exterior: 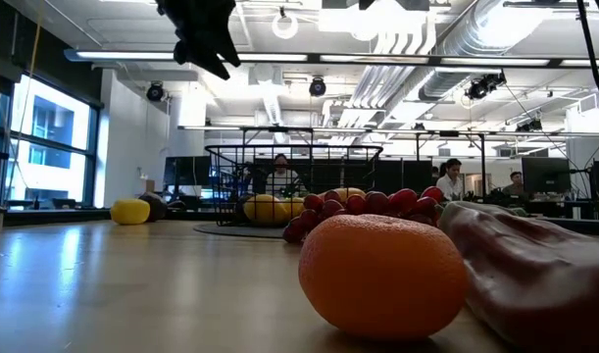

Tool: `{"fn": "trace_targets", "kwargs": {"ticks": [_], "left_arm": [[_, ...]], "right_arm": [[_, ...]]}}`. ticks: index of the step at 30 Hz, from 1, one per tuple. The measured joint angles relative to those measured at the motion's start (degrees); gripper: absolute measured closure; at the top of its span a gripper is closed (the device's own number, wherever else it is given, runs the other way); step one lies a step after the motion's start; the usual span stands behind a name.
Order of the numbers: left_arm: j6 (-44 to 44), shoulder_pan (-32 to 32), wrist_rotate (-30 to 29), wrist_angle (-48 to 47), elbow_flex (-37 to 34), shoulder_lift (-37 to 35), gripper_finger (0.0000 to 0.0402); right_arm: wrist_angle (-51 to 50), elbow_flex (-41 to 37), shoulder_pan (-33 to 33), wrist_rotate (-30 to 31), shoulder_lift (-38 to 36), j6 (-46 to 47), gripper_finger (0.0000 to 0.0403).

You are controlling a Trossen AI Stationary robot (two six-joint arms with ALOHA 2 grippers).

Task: Build produce basket
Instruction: Put the orange into the black wire basket

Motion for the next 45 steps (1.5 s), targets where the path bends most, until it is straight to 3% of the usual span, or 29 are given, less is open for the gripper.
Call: {"fn": "trace_targets", "kwargs": {"ticks": [11, 27, 45], "left_arm": [[1.5, -5.8, -0.6, -5.9, 0.0, -1.6, 0.0138], [6.0, -9.6, -16.2, -21.3, 0.0, -1.6, 0.0138], [4.5, -9.6, -16.3, -24.2, 0.0, -1.6, 0.0138]], "right_arm": [[6.5, -10.0, 10.3, -0.1, 0.0, -1.7, 0.0153], [33.8, -27.0, 21.9, 2.1, -0.1, -1.1, 0.0153], [64.9, -46.8, 28.9, 6.7, -0.1, -0.2, 0.0153]]}}
